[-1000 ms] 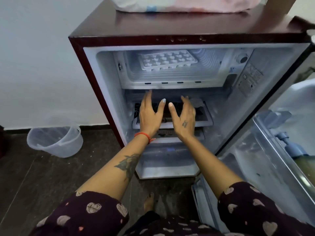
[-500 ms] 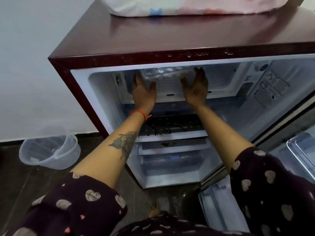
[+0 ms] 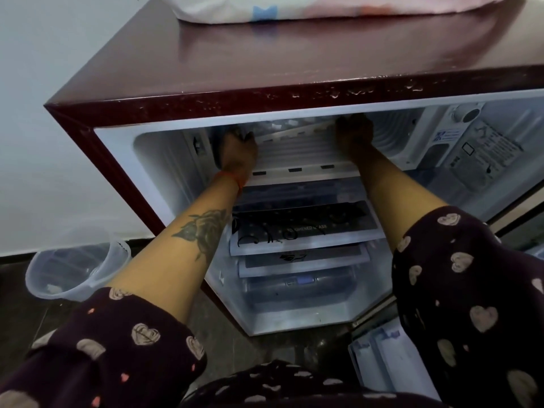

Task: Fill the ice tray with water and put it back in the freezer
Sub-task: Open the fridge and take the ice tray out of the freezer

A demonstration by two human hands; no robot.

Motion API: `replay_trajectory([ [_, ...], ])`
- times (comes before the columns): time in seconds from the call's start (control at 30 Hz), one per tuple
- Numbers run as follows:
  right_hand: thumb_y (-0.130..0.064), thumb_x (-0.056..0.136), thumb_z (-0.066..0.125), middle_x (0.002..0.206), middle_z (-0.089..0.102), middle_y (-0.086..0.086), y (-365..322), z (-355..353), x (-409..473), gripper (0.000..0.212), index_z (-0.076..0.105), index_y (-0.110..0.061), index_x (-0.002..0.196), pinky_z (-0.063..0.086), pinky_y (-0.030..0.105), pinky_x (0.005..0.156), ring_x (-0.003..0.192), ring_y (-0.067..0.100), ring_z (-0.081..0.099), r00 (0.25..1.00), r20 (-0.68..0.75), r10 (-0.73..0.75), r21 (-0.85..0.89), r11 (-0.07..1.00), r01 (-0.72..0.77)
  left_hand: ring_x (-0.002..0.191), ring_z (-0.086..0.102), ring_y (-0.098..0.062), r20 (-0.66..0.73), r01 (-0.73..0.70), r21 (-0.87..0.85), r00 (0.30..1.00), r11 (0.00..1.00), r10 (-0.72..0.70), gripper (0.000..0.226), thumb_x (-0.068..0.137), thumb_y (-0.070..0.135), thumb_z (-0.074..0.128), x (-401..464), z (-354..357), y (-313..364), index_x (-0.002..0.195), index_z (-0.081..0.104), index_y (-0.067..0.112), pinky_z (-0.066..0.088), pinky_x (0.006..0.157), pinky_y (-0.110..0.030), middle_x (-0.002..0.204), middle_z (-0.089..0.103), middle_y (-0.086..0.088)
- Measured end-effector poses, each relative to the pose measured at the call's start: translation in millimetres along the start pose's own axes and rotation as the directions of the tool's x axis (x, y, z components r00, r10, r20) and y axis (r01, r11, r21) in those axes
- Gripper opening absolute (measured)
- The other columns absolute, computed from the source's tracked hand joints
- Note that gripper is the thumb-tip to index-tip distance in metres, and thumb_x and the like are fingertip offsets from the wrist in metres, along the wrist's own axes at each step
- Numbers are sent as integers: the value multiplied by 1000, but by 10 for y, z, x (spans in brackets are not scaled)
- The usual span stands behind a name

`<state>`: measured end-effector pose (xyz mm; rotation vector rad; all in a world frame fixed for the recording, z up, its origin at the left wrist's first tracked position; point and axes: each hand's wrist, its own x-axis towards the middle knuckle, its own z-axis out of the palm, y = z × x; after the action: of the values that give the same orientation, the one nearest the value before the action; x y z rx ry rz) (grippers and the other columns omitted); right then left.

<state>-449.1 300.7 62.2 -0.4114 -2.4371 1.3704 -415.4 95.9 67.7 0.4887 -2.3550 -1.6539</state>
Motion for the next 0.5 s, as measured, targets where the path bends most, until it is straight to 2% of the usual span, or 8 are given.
replay_trajectory([
  [0.03, -15, 99, 45, 128, 59, 14, 3, 2, 6, 30, 55, -2, 124, 32, 11, 83, 121, 24, 53, 1000, -5, 0, 3, 1000, 0, 90, 55, -23, 6, 25, -7, 1000, 1000, -25, 29, 93, 9, 50, 16, 12, -3, 65, 44, 16, 48, 95, -37, 76, 53, -5],
  [0.1, -12, 98, 47, 124, 62, 14, 0, 10, 1, 27, 58, -1, 120, 33, 10, 81, 118, 24, 55, 999, -41, 12, 46, 999, -10, 91, 56, -23, -14, 25, 19, 1000, 1000, -25, 36, 93, 9, 51, -14, 2, 22, 61, 40, 19, 48, 93, -34, 73, 52, -1],
  [0.17, -10, 96, 50, 119, 64, 16, -14, -5, -14, 26, 61, 1, 117, 41, 17, 91, 114, 26, 57, 997, -70, 23, 99, 995, -16, 101, 58, -25, -41, 31, 11, 999, 999, -30, 20, 93, 12, 53, -58, -9, 29, 74, 57, 13, 44, 90, -26, 88, 63, -7],
  [0.2, -10, 95, 50, 117, 65, 18, -8, -14, -24, 26, 62, 3, 115, 43, 21, 93, 112, 28, 58, 997, -76, 15, 93, 996, -8, 109, 58, -25, -47, 27, -7, 999, 1000, -27, 12, 93, 12, 54, -80, -21, 13, 91, 64, 6, 42, 92, -24, 104, 66, -11],
  [0.27, -10, 95, 51, 112, 67, 19, 2, -39, -68, 25, 66, 4, 109, 41, 18, 85, 108, 28, 61, 994, -110, -16, 34, 999, 20, 116, 57, -29, -46, 42, -51, 998, 998, -45, 28, 91, 11, 57, -95, -20, -25, 115, 60, -3, 45, 100, -32, 120, 64, -15],
  [0.3, -10, 94, 52, 109, 68, 20, 9, -49, -93, 23, 67, 4, 105, 40, 18, 79, 106, 28, 62, 991, -130, -33, 27, 999, 37, 115, 58, -31, -55, 48, -70, 997, 996, -51, 32, 90, 10, 58, -125, -40, -19, 118, 59, -4, 47, 99, -38, 121, 63, -18],
  [0.37, -10, 92, 54, 104, 69, 21, 16, -80, -150, 22, 68, 6, 99, 39, 20, 74, 103, 30, 63, 989, -142, -34, 31, 999, 39, 112, 60, -29, -78, 36, -53, 996, 998, -40, 32, 89, 9, 61, -179, -65, -39, 117, 61, -5, 49, 96, -38, 119, 64, -18],
  [0.5, -12, 91, 58, 113, 67, 16, -32, -189, -298, 22, 66, 4, 105, 45, 25, 88, 109, 25, 61, 989, -134, 66, 69, 996, -57, 110, 61, -29, -102, 37, -85, 994, 996, -45, 30, 87, 4, 61, -322, -121, -61, 115, 61, -6, 51, 94, -39, 117, 65, -19],
])
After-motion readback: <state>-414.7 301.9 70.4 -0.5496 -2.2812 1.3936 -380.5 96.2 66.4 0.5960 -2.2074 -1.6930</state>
